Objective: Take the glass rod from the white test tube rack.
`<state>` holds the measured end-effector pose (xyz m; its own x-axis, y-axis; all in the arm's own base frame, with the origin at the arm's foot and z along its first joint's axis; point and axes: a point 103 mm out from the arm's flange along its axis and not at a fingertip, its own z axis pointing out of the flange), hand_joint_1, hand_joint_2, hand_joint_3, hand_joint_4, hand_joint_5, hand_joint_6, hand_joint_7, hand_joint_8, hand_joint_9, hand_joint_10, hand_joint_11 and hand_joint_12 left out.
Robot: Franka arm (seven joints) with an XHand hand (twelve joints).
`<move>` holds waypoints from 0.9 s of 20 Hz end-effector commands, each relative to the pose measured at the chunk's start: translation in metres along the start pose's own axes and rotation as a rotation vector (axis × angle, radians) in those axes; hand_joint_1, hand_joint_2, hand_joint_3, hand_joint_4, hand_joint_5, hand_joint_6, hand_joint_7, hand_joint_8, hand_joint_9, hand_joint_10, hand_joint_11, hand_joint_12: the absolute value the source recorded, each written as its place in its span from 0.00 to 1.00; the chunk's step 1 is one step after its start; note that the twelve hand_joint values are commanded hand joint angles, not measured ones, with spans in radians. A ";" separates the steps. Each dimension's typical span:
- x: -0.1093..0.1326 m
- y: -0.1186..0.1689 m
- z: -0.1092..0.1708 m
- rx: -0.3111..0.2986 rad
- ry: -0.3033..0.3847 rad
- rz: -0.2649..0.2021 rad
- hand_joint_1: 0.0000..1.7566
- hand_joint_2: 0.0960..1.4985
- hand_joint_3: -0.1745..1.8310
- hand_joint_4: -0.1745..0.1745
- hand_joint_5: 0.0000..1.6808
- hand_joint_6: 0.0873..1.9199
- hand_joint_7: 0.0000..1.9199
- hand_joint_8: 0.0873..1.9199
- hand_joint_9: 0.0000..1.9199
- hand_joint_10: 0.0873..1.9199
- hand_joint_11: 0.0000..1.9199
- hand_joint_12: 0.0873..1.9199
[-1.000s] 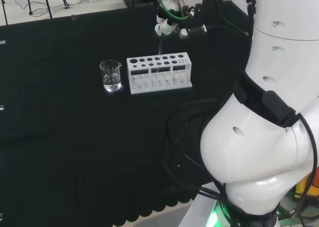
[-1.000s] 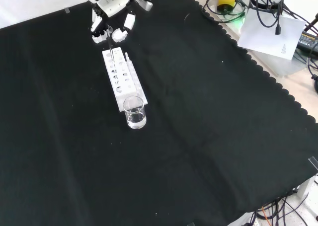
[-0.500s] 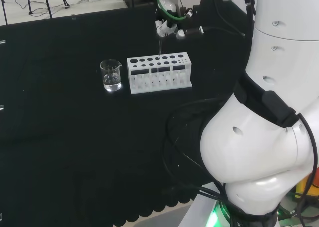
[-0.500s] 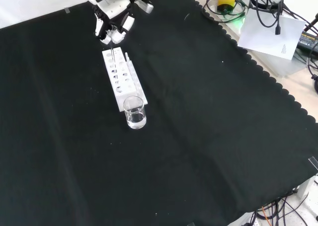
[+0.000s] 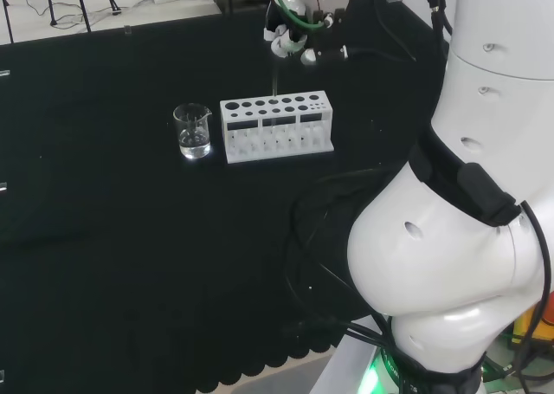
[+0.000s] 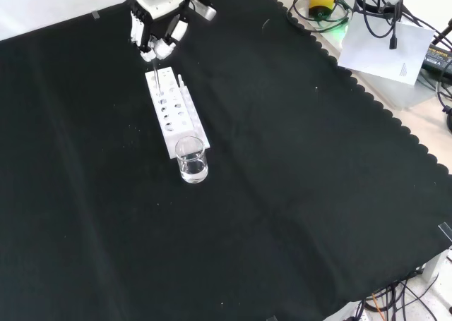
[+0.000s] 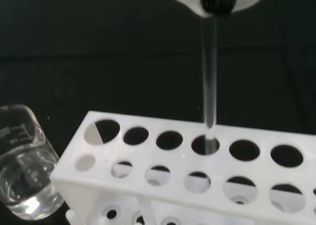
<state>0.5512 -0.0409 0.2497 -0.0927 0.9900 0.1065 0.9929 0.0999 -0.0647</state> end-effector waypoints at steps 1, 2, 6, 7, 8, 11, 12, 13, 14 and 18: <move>0.016 -0.013 -0.048 0.006 -0.012 0.001 0.75 0.71 0.02 0.00 0.77 0.05 0.59 0.51 0.75 0.48 0.82 0.28; 0.018 -0.015 -0.054 0.009 -0.015 0.004 0.75 0.71 0.01 0.00 0.80 0.02 0.60 0.51 0.78 0.46 0.83 0.27; 0.024 -0.025 -0.072 0.036 -0.033 0.024 0.75 0.71 0.00 0.00 0.82 0.00 0.61 0.50 0.80 0.43 0.84 0.26; 0.025 -0.028 -0.077 0.036 -0.035 0.027 0.75 0.71 0.00 0.00 0.83 0.00 0.61 0.50 0.80 0.43 0.84 0.25; 0.027 -0.031 -0.082 0.036 -0.037 0.028 0.75 0.71 0.00 0.00 0.83 0.00 0.61 0.50 0.81 0.42 0.84 0.25; 0.033 -0.040 -0.099 0.028 -0.037 0.031 0.75 0.71 0.00 0.00 0.83 0.00 0.62 0.50 0.81 0.42 0.85 0.25; 0.035 -0.043 -0.106 0.018 -0.034 0.032 0.75 0.71 0.00 0.00 0.83 0.00 0.62 0.50 0.81 0.42 0.85 0.25; 0.036 -0.044 -0.111 0.014 -0.032 0.032 0.75 0.71 0.00 0.00 0.83 0.00 0.62 0.50 0.81 0.42 0.85 0.25; 0.036 -0.044 -0.113 0.011 -0.033 0.032 0.75 0.71 0.00 0.00 0.83 0.00 0.62 0.50 0.81 0.42 0.85 0.25; 0.040 -0.046 -0.124 0.002 -0.039 0.033 0.75 0.71 0.00 0.00 0.83 0.00 0.62 0.50 0.81 0.42 0.85 0.25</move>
<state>0.5218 -0.0115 0.3455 -0.0955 0.9928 0.0726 0.9909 0.1018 -0.0882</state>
